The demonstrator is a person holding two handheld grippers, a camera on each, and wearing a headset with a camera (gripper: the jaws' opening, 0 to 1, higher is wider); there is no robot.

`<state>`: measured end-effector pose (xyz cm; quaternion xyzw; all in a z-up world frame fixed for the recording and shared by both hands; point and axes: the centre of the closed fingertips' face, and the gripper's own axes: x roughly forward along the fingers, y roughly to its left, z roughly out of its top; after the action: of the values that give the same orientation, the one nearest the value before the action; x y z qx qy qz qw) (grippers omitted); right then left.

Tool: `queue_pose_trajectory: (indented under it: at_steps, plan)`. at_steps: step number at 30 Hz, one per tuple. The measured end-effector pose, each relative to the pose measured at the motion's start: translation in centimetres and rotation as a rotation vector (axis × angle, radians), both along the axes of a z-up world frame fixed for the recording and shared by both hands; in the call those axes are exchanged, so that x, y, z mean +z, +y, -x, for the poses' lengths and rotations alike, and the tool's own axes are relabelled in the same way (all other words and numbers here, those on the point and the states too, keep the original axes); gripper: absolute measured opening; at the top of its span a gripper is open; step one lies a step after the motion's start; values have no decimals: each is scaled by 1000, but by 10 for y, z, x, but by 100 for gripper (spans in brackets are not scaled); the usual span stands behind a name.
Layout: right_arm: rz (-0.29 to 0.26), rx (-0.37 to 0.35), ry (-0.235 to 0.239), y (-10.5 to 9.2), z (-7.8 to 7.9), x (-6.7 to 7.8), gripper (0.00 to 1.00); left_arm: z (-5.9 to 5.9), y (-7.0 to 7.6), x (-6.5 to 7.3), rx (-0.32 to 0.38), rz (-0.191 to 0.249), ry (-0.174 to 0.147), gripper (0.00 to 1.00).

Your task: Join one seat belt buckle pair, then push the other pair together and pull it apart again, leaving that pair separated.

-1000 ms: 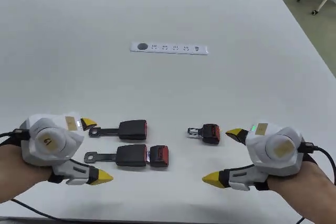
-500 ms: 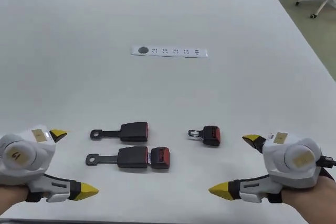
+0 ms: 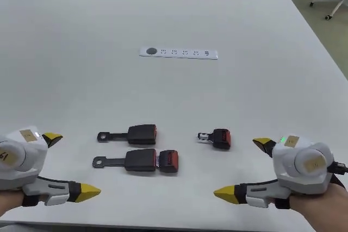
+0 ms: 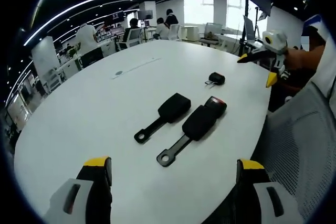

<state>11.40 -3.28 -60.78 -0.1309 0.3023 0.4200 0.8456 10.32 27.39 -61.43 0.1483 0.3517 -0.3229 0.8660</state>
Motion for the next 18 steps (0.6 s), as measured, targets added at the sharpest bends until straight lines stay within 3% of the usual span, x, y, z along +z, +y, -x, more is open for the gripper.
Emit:
queue_pose_trajectory:
  at_steps: [3,18]
  plan:
    - [-4,2,-28,2,2,4,99,1,-2,3,9,11,-10,100]
    - [1,-7,-35,-1,-3,5,99,-1,3,5,2,12,-50,100]
